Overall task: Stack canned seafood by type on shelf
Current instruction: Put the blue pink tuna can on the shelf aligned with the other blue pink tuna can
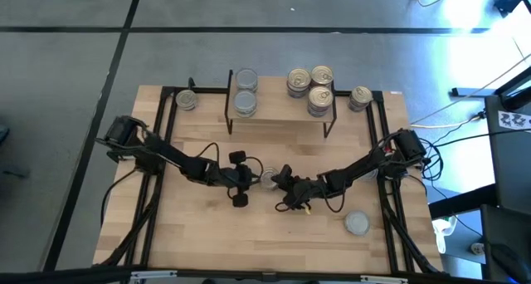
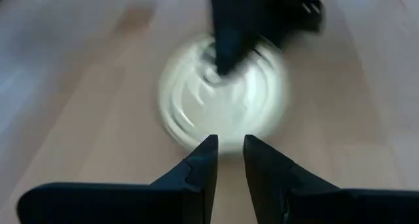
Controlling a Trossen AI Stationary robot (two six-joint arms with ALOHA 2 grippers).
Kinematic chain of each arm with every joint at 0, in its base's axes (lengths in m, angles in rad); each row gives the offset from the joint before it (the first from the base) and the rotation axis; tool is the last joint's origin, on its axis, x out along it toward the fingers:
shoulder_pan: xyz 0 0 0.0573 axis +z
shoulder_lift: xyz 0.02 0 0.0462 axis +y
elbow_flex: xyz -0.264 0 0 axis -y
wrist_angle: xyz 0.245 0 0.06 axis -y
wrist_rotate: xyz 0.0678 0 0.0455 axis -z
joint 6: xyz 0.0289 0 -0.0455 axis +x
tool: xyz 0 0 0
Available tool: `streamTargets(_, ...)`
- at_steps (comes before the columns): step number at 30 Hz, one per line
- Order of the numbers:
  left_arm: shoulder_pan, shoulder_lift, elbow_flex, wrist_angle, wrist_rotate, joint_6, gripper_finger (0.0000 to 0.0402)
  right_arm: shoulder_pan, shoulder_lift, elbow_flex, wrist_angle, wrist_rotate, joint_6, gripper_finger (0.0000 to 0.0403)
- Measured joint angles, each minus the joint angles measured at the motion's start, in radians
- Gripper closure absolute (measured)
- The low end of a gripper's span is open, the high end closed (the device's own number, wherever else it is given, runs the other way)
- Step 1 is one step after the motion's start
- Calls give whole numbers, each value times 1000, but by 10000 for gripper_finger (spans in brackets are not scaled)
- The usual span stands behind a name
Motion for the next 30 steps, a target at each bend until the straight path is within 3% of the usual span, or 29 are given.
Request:
streamTargets(6,-12,-147,0,-226,-18,-33,329,-2,-74,-1,-17,72,141,194)
streamTargets(17,-51,-296,1,-482,-64,-28,329,-1,-267,0,-52,285,158,194)
streamTargets(25,-89,-418,-162,-380,-63,-50,329,-22,-332,113,-152,509,134,194)
streamTargets(30,-94,-493,-273,-269,-63,-112,329,-107,-332,206,-373,509,194,194)
